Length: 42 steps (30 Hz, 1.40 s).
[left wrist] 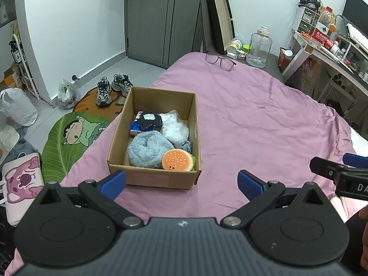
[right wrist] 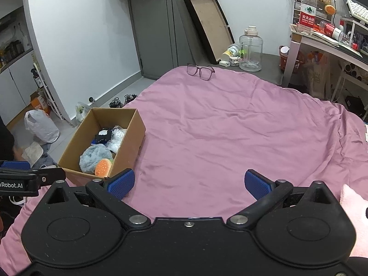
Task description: Organize soft objects
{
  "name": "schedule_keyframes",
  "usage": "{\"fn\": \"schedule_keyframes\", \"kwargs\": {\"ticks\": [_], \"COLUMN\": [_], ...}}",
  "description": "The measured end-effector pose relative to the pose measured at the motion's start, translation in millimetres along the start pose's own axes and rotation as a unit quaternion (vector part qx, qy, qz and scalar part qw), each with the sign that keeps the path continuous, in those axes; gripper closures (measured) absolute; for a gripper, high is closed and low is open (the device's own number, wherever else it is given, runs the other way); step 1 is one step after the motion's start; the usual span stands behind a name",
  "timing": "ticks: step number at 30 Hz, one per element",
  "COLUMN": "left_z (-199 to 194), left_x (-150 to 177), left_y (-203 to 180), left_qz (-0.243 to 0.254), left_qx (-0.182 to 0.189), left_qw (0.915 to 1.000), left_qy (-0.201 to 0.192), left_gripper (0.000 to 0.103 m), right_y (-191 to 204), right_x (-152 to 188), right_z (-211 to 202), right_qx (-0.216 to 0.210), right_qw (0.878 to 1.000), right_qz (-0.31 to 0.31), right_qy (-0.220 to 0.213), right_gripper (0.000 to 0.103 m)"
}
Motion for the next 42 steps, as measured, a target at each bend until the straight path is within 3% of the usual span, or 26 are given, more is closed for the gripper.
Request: {"fn": "schedule_keyframes", "kwargs": {"ticks": [42], "left_z": [4.6], "left_x": [-0.1], "left_y": [0.1], "left_qz": [0.002], "left_qx": [0.004], "left_qw": [1.0], "left_qy": [0.005], "left_gripper": [0.001], "right_y": [-2.5], "right_x": [0.9], "right_z": [0.1], "right_qx": [0.004], "right_qw": [1.0], "right_qz": [-0.001], "right_qy": [0.001], "right_gripper": [0.0]}}
Point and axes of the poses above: each gripper's, at about its wrist camera, not at the fingertips, and z roughly the way its jaws point, y to its left, x to its underside, the point moved 7 cm from there along z, roughly the way its jaws point, and after that the axes turned 5 degrees about y, right-handed, at the moved point
